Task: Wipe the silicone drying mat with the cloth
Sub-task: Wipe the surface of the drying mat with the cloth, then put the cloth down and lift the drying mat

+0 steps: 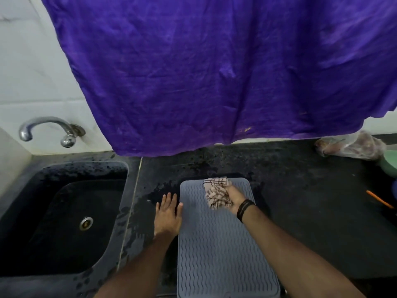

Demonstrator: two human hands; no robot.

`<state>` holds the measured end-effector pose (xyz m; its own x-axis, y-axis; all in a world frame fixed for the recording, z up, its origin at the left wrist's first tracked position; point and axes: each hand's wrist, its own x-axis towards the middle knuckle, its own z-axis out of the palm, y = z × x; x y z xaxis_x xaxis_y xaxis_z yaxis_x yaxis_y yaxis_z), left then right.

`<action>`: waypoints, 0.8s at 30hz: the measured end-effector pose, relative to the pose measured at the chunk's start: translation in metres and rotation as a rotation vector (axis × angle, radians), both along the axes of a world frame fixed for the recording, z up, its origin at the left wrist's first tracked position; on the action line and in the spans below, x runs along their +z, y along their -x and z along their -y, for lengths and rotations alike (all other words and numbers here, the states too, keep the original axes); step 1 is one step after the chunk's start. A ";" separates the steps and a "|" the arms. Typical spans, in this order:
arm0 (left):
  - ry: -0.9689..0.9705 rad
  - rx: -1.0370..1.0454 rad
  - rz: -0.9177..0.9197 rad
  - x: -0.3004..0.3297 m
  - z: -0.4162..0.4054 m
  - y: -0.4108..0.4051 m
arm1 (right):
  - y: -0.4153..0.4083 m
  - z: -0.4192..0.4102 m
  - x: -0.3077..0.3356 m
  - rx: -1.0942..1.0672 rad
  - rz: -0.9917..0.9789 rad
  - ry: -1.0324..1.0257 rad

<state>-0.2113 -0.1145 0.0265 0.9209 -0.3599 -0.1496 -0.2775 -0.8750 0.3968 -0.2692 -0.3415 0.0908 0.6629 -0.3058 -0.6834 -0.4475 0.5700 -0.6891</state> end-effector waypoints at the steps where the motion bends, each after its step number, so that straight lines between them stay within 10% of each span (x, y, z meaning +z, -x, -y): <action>1: 0.010 -0.005 0.009 0.005 0.004 0.001 | 0.002 0.000 0.001 -0.012 0.015 -0.070; 24: -0.034 0.158 0.001 0.088 -0.062 -0.056 | -0.123 -0.091 0.049 0.708 0.206 1.108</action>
